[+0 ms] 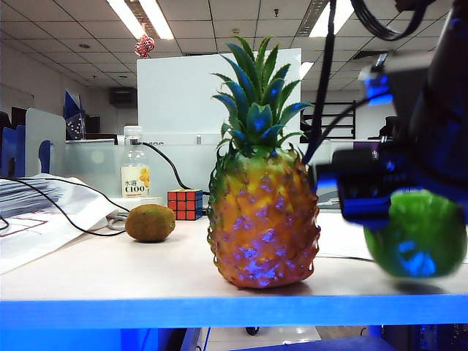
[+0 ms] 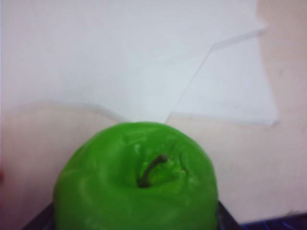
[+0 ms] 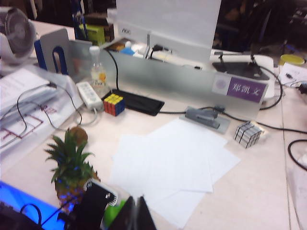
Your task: Arrange all the fruits from large to small from left to right in a row.
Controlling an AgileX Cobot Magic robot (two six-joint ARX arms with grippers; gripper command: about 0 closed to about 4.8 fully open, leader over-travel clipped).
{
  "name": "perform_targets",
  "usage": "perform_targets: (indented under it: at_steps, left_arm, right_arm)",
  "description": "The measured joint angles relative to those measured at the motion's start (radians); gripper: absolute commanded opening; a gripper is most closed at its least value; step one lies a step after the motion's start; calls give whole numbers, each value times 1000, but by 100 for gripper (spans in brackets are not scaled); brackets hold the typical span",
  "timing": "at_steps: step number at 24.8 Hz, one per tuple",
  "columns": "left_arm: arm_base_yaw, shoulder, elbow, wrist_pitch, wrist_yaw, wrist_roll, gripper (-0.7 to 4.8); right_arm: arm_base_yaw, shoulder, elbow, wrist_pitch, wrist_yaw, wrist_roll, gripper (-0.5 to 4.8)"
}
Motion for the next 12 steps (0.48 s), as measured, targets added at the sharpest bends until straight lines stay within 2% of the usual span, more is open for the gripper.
perform_targets:
  at_steps: [3, 7, 12]
  left_arm:
    - [7, -2, 1, -25, 2, -48, -5]
    - [27, -1, 1, -25, -3, -62, -5]
    - [62, -3, 2, 8, 50, -66, 5]
  right_arm:
    - [0, 0, 13, 0, 1, 0, 17]
    - [0, 0, 29, -2, 1, 2, 17]
    - [0, 4, 28, -3, 1, 6, 17]
